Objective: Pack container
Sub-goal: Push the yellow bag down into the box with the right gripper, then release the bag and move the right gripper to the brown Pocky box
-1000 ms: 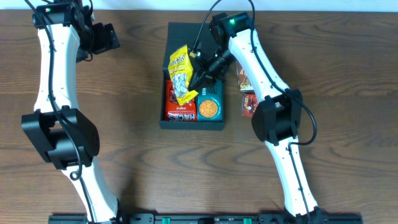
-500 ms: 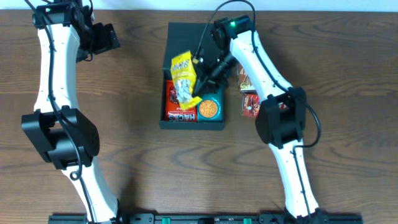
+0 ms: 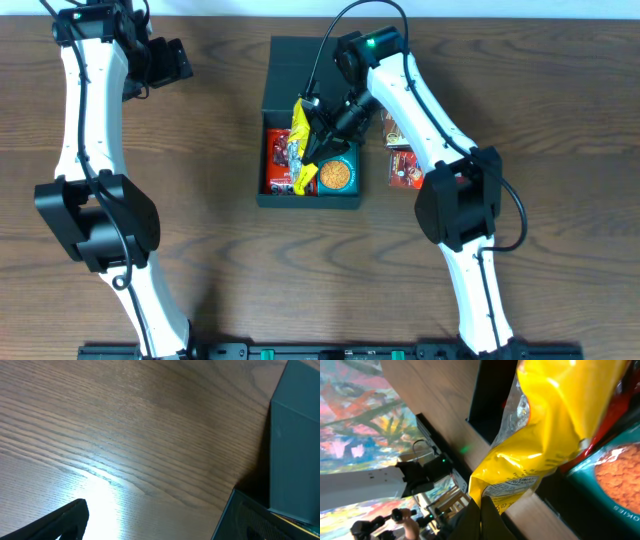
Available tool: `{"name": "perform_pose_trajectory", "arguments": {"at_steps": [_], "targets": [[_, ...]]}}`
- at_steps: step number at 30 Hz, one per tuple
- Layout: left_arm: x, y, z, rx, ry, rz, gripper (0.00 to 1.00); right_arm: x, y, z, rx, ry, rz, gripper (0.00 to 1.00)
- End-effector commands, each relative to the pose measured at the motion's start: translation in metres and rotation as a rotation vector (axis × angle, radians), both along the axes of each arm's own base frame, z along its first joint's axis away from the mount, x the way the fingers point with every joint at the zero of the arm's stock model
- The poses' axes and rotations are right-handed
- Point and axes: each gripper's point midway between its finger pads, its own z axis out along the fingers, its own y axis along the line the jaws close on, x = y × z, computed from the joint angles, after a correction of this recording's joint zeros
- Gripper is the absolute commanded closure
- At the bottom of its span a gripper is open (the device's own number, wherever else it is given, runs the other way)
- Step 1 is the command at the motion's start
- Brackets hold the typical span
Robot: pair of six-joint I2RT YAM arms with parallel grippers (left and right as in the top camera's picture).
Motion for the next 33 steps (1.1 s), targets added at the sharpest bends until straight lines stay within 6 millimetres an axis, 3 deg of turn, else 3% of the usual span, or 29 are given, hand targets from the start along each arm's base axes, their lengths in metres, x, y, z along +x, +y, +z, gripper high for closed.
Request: {"name": "perform_pose_trajectory", "arguments": {"at_steps": [1,5,16,25,33], "targets": [[0.002,0.004,0.006,0.014,-0.015,-0.009,0.05,-0.001,-0.001,-0.010,-0.036,-0.003,0.012,0.98],[0.001,0.004,0.006,0.019,-0.013,-0.023,0.05,0.008,-0.022,-0.038,-0.229,-0.020,-0.020,0.98],[0.000,0.004,0.005,0.019,-0.010,-0.023,0.05,0.015,-0.026,-0.046,-0.283,-0.072,-0.015,0.99],[0.000,0.004,0.005,0.018,-0.009,-0.023,0.05,0.003,-0.009,-0.080,-0.315,0.001,0.010,0.98],[0.000,0.004,0.005,0.019,-0.010,-0.023,0.05,-0.006,0.008,-0.082,-0.305,-0.027,0.052,0.98]]}}
